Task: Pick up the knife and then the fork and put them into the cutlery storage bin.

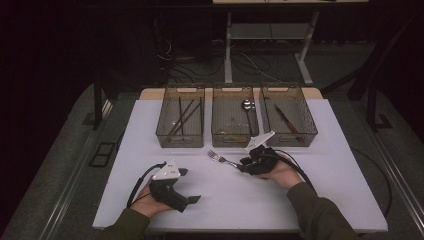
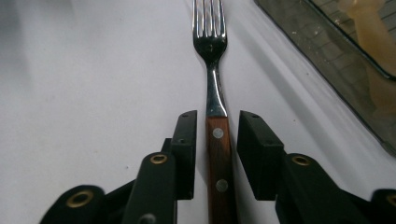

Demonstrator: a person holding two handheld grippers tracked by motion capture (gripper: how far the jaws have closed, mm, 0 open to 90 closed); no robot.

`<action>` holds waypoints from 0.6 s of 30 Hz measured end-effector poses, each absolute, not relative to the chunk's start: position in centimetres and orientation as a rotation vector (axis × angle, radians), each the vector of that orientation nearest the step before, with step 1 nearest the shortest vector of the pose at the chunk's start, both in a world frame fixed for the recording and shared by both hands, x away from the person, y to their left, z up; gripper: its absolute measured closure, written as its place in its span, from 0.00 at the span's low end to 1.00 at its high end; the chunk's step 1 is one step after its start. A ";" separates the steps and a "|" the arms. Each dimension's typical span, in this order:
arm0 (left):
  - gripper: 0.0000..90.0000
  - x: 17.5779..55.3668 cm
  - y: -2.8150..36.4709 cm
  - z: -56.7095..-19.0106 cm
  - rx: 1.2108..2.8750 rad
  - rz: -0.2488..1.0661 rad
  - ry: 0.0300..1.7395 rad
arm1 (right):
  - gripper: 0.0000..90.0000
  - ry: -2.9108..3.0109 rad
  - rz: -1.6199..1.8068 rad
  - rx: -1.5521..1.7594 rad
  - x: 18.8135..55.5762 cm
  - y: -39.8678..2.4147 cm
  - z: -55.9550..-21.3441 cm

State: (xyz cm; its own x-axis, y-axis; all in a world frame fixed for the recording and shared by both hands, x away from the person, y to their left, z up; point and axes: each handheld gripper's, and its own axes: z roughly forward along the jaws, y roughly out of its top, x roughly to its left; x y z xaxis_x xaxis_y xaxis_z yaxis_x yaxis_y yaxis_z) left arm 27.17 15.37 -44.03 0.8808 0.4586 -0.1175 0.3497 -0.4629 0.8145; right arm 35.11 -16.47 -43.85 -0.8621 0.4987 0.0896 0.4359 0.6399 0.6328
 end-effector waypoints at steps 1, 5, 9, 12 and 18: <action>0.00 27.2 15.4 -44.0 2.100 0.146 0.582 | 0.76 2.765 1.018 0.779 35.1 -16.5 -43.9; 0.00 27.2 15.4 -44.1 2.100 0.146 0.583 | 0.77 2.774 0.958 0.733 35.1 -16.3 -44.0; 0.00 27.2 15.3 -44.1 2.100 0.145 0.585 | 0.82 2.791 0.914 0.699 35.2 -16.1 -43.9; 0.00 27.2 15.3 -44.1 2.100 0.146 0.583 | 0.83 2.832 0.865 0.680 35.6 -15.7 -43.6; 0.00 27.1 15.3 -44.0 2.099 0.147 0.580 | 0.84 2.932 0.659 0.598 36.8 -14.3 -42.8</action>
State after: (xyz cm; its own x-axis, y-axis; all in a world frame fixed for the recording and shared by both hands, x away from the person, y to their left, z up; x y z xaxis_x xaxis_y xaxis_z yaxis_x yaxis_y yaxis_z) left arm 27.15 15.32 -44.04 0.8818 0.4573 -0.1157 0.3472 -0.4632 0.8154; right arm 36.76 -14.27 -42.78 -0.9209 0.3898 0.0096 0.3564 0.8315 0.4262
